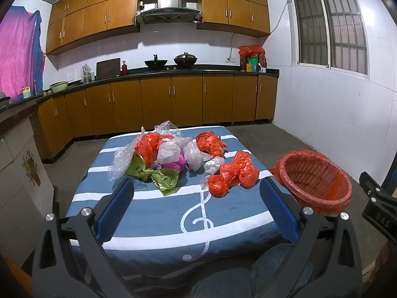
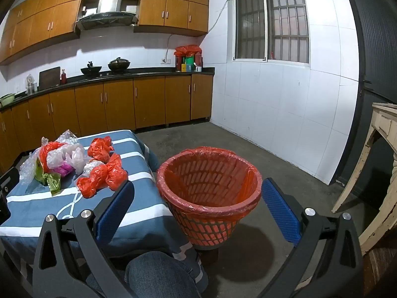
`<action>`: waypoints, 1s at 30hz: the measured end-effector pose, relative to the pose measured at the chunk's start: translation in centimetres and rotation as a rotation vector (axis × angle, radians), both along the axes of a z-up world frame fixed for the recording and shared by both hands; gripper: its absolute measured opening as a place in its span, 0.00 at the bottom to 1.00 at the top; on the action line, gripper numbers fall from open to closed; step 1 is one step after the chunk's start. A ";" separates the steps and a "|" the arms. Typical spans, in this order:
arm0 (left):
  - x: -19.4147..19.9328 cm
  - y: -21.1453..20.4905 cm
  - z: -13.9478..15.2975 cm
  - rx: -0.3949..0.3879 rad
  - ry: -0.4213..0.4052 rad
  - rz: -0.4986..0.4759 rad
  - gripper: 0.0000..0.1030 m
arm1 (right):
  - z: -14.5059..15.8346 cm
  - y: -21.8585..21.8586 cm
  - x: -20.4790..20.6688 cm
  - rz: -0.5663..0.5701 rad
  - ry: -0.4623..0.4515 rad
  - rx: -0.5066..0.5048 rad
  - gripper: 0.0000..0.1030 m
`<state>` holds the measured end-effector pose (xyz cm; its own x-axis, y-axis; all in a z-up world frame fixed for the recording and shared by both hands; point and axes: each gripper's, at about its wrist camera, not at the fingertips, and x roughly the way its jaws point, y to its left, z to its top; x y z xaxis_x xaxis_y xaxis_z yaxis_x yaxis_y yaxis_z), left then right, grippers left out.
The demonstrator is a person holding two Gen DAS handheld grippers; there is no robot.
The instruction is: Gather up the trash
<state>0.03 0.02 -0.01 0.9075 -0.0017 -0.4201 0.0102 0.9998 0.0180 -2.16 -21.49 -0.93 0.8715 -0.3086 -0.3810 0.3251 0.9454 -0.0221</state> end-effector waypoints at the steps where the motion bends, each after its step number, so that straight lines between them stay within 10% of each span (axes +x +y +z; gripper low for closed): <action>1: 0.0 0.0 0.0 0.000 -0.001 0.000 0.96 | 0.0 0.0 0.0 0.000 0.000 0.000 0.98; 30: 0.0 0.0 0.0 -0.001 0.000 0.000 0.96 | -0.1 -0.1 0.0 0.002 0.003 -0.002 0.98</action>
